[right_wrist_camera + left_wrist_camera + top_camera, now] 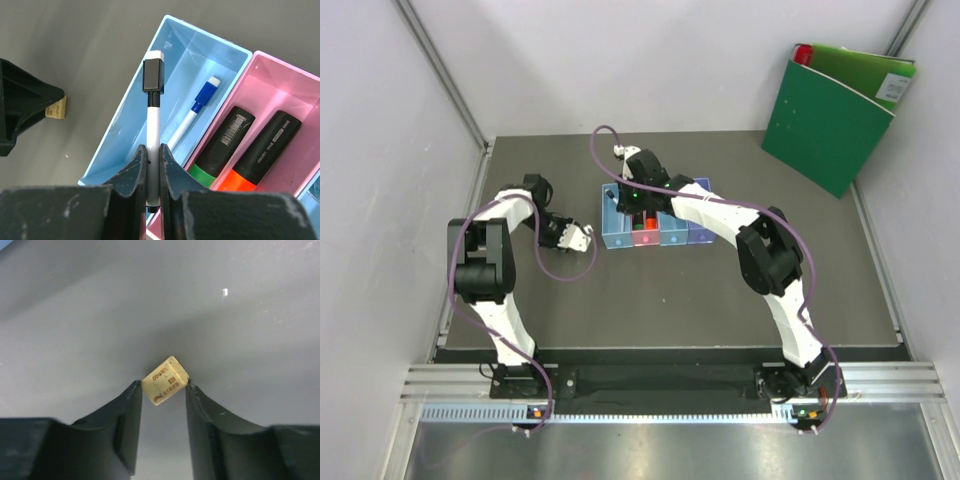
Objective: Sort the stationery into containers
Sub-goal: Place the pen in the storage box, then pick up the stationery from the center of the board.
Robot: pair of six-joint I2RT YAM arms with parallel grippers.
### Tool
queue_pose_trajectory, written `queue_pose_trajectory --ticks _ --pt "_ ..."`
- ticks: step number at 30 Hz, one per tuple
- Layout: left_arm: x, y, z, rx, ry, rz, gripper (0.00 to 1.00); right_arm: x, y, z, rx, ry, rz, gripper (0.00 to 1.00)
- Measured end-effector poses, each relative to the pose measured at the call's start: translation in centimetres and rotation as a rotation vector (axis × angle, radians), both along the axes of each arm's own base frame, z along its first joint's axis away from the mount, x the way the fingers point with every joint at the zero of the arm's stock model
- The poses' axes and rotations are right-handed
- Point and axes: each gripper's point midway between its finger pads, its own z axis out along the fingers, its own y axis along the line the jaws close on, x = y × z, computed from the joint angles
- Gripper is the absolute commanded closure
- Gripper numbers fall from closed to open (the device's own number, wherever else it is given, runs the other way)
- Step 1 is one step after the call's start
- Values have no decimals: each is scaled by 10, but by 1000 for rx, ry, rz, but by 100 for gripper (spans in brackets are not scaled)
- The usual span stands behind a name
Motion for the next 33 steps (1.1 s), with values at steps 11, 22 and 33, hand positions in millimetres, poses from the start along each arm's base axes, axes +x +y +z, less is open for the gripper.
queue_pose_trajectory --ticks 11,22,33 --pt "4 0 0 -6 -26 -9 75 -2 2 0 -1 0 3 59" --pt "-1 -3 1 -23 -35 -21 50 -7 7 0 -3 -3 17 52" --pt "-13 -6 1 -25 -29 -39 49 -7 7 0 -4 -3 18 52"
